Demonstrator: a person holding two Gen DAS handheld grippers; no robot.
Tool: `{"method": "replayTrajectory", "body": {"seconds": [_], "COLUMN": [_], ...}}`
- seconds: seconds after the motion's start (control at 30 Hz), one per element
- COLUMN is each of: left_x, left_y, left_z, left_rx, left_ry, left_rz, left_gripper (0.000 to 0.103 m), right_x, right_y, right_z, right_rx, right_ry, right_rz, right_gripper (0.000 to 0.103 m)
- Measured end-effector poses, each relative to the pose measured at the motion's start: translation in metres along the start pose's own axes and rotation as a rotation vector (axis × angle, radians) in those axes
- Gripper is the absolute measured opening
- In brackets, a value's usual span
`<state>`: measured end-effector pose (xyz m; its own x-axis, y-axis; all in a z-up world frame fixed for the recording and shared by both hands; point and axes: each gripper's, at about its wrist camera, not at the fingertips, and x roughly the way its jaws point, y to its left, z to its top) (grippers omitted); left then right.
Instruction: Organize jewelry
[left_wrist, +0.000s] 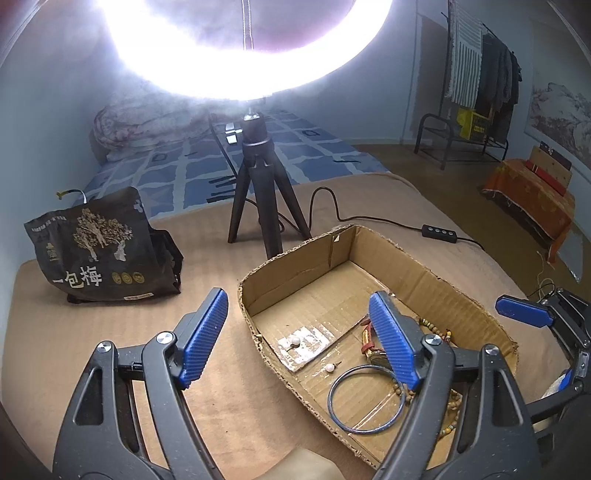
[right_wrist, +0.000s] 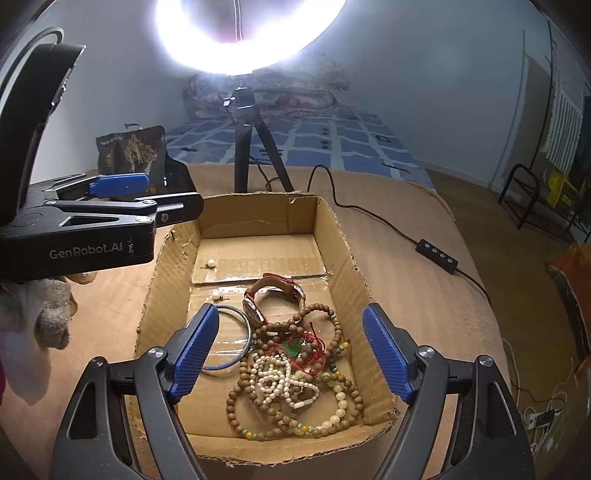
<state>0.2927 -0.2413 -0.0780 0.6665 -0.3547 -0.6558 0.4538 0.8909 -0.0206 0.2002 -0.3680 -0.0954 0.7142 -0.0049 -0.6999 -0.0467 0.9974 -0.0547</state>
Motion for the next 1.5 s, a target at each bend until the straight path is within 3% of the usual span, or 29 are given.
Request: {"method": "replayTrajectory", "body": {"seconds": [0.3,0.8,1.17,1.5], "left_x": [-0.037,-0.151,-0.239,-0.288], "left_y": [0.009,0.023,0.022,0.021], "left_z": [0.008,0.018,-0.005,-0.036], "left_rx": [-0.016,-0.015,-0.014,-0.017], "left_ry": [-0.032,-0.132,-0.170,-0.180], "left_rz": [0.011,0.031,0.014,0.007], "left_gripper": [0.081,0.081,0.082,0.082], "right_x": [-0.025,-0.113,-0.178,-0.219], "right_y": [0.008,0.036,0.060,0.069], "right_z": [0.006,0.020,0.008,-0.012], "right_rx": [0.005,-0.022,-0.049,0.002], "right_ry": [-0.030,-0.120,-0.155,-0.186], "right_rz": [-0.018,-0.056,-0.090,-0.138], "right_gripper": [0.080,0.080,0.080,0.080]}}
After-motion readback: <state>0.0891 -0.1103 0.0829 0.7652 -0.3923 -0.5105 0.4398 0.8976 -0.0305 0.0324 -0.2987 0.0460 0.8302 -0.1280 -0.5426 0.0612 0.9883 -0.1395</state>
